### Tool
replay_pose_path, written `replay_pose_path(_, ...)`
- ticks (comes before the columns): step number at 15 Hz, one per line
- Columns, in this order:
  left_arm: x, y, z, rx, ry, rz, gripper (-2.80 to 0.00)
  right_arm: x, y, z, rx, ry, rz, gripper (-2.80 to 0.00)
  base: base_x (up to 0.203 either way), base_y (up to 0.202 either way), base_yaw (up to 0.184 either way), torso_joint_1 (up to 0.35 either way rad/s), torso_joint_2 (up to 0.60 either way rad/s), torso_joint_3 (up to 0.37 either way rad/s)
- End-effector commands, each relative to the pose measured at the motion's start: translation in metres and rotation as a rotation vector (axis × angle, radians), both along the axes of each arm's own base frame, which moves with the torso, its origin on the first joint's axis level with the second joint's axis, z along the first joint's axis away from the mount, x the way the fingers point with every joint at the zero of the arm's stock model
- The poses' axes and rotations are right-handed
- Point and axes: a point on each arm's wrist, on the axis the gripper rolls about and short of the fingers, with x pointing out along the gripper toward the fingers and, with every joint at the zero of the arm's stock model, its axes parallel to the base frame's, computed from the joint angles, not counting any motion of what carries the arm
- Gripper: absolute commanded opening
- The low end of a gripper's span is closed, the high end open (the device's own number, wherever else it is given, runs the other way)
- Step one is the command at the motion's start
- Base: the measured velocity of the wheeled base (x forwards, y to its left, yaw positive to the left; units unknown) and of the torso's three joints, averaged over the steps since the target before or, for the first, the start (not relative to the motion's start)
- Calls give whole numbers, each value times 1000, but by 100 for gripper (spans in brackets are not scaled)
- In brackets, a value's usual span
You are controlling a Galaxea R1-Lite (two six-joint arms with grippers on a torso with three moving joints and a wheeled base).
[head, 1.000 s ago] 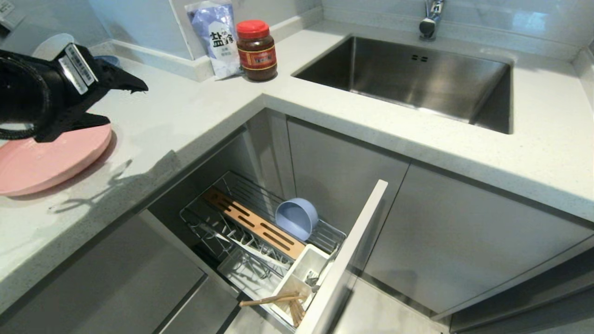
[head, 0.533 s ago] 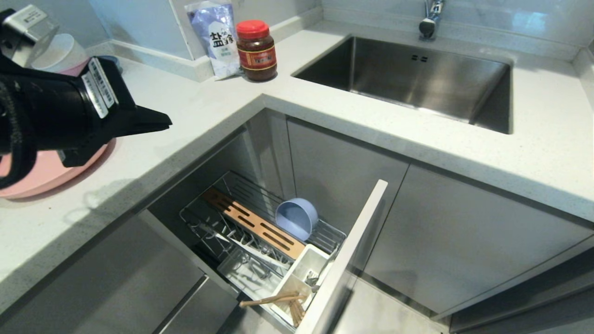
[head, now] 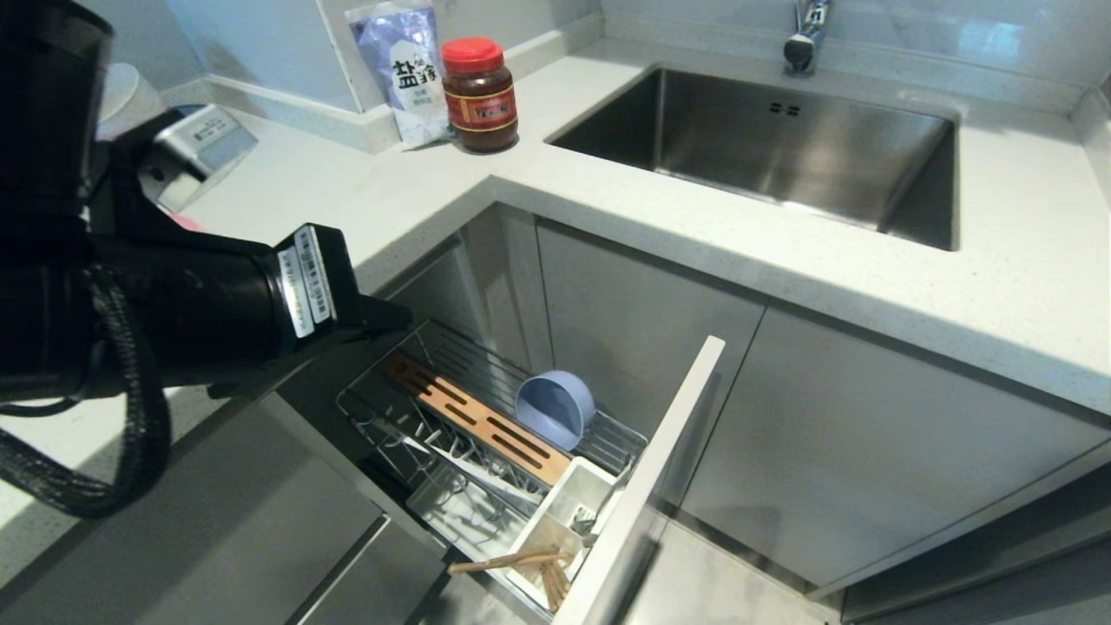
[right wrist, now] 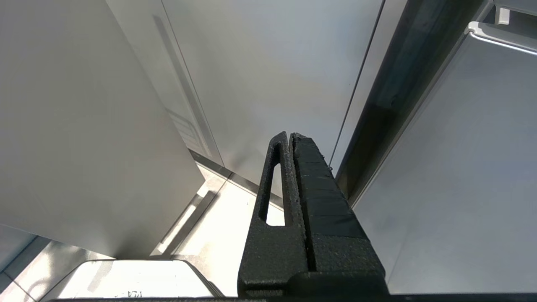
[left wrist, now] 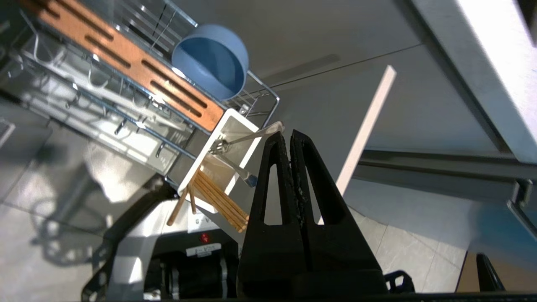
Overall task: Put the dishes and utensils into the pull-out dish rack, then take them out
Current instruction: Take the bowl out of the cupboard
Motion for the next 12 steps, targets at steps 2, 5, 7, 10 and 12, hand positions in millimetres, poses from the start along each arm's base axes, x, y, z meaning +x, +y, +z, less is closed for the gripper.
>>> replay_pose_path(2,18,-26,-27,19,88,89,-280,0,0,0,0,-3,1,-280,0,0,0,0,0,0)
replay_pose_path(5,29,-37,-50,90,143,122,-280,0,0,0,0,-3,0,-280,0,0,0,0,0,0)
replay_pose_path(7,36,-44,-65,159,200,118,-280,0,0,0,0,-3,0,-280,0,0,0,0,0,0)
replay_pose_path(10,41,-50,-80,237,309,87,-280,0,0,-1,0,-1,1,-280,0,0,0,0,0,0)
replay_pose_path(12,50,-48,-84,209,356,75,-280,0,0,0,0,-4,0,-280,0,0,0,0,0,0)
